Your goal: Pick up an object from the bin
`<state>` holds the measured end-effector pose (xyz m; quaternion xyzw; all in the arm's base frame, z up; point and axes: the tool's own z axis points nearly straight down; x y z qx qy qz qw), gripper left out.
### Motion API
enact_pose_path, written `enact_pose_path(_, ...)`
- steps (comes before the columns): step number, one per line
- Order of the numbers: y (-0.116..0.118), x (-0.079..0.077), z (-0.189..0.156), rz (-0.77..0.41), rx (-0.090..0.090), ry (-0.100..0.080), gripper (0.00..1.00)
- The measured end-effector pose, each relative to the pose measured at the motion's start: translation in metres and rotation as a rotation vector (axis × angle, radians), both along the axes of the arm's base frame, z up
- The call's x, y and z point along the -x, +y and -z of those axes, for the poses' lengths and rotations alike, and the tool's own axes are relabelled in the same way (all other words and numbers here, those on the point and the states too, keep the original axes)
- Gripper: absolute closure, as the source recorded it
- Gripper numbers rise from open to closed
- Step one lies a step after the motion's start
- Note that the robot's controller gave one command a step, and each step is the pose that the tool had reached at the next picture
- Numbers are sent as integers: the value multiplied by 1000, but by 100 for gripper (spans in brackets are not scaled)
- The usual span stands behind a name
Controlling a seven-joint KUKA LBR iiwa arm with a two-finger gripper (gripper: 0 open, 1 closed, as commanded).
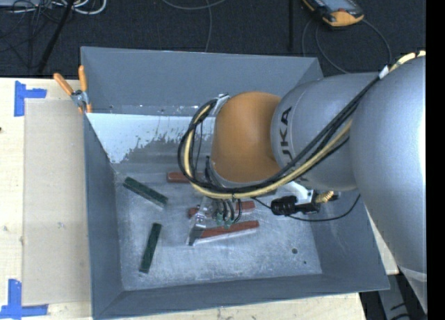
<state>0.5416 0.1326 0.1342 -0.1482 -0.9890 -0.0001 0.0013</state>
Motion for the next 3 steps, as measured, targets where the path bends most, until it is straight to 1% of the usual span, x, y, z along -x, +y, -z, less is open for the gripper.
enact_pose_path(1,-28,-3,58,-10,-3,-19,100)
enact_pose_path(2,-28,-3,58,-9,-4,-19,100)
enact_pose_path(3,-36,20,-151,-224,0,-10,100)
